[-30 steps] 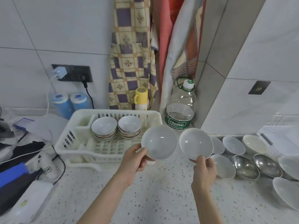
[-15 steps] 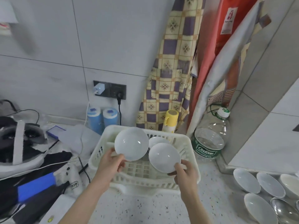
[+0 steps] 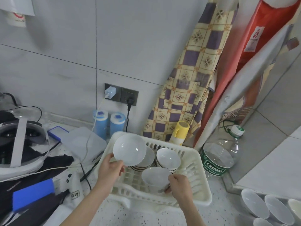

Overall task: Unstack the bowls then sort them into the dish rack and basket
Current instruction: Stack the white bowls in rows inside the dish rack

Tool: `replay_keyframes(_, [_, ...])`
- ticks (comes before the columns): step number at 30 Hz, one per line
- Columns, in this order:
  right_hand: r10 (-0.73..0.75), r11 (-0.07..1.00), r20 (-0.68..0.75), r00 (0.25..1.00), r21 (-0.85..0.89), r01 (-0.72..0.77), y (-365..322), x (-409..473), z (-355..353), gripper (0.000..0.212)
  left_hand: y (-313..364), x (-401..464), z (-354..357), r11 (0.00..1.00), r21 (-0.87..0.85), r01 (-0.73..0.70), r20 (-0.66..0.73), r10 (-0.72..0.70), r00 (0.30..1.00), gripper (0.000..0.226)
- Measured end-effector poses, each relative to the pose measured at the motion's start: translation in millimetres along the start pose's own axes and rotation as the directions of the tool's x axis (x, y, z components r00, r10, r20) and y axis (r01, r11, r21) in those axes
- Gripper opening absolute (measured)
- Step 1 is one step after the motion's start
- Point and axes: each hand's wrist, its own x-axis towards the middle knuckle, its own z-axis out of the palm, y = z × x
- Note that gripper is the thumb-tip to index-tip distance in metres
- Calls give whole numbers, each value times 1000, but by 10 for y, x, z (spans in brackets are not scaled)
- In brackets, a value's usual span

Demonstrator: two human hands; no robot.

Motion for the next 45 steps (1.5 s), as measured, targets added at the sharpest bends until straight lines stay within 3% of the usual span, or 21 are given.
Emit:
replay_keyframes(7, [105,993,100,989,38,-110,47,174,59,30,-56,55,14,1000,-23,-1,-27,0,1000,32])
replay_keyframes(22, [167,966,193,967,-226,-121,102,341,194,2,-150,92,70,999,13,-52,-48,53,997,41])
replay_keyframes(28, [201,941,221,954,-314,-126,182,419,250,35,-217,108,77,996,44,-75,-28,76,997,40])
replay_keyframes(35, [198,917,266,943,-389,-83,185,396,253,42,-279,132,88,986,130,-102,-8,104,995,36])
replay_keyframes(41, [184,929,347,920,-366,-47,192,359,234,62,-250,157,86,993,105,-61,-23,64,998,33])
replay_keyframes(45, [166,910,319,933,-413,-20,185,329,235,75,-248,149,84,991,122,-54,-14,56,998,31])
